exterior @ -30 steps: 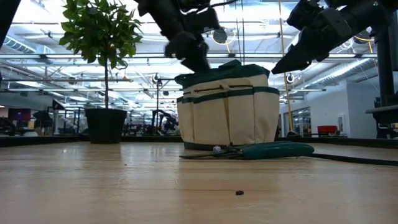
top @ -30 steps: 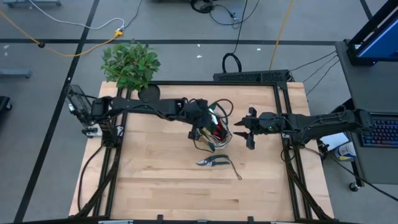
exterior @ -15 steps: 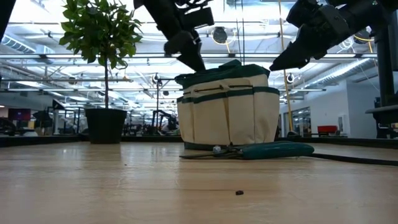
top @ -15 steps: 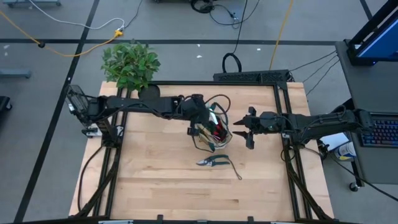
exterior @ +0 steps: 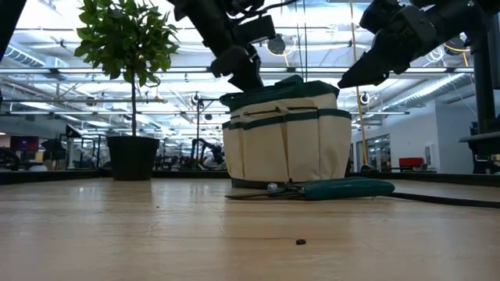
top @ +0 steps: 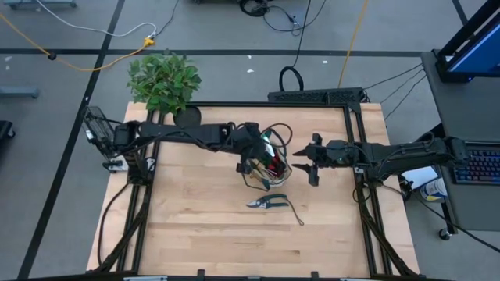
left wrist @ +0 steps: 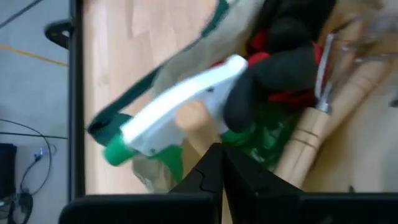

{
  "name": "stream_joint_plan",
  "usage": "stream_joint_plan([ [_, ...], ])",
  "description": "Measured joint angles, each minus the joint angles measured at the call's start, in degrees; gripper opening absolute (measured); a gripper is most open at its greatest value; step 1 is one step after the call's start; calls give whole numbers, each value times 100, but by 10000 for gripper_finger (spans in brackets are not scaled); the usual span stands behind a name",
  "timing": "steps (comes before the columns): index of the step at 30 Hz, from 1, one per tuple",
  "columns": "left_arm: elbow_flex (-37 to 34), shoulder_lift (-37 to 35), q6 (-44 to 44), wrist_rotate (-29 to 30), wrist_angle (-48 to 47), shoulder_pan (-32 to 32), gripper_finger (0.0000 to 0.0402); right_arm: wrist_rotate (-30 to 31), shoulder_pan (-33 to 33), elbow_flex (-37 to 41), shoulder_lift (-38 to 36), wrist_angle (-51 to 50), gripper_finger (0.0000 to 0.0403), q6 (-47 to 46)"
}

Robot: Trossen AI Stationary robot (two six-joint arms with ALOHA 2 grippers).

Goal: Pick & Place Garden tools in Gardening bag
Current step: Adjust the top trowel in the gardening bag, then put the shear scissors into the gardening bag

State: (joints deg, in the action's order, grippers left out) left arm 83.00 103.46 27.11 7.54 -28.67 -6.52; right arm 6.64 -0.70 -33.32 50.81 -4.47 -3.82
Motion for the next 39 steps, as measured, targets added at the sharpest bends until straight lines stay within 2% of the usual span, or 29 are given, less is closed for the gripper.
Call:
stream_joint_plan([
  [4,-9,-297,-194,-59,-322,141,3,251,-1,0,0,-7,180,29],
  [11,2,-1201,-709,-101,-1033,503,19,234,4,0,0,15,180,-128],
  [14,2,-1644,-1222,333,-1432,687,9,266,-5,0,5,128,180,-128],
  [17,2,-2023,-1697,781,-1870,897,3,592,-7,0,74,339,180,-413],
  [21,-177,-2496,-2134,1415,-1954,1221,16,576,-7,0,244,349,180,-331],
  [25,-984,-2934,-2388,1922,-1559,1496,16,-333,116,2,530,545,180,-35],
  [29,-2093,-3409,-2740,2044,-919,1727,4,-685,677,0,940,1565,180,270],
  [31,-2700,-3619,-2898,2146,-332,1841,4,-676,1023,-2,1192,2030,180,419],
  [35,-3758,-3969,-3023,2204,1119,1963,19,-466,1658,-4,1830,2289,180,451],
  [39,-4411,-4132,-3148,2215,2000,1987,21,-203,2087,-2,2565,2256,180,258],
])
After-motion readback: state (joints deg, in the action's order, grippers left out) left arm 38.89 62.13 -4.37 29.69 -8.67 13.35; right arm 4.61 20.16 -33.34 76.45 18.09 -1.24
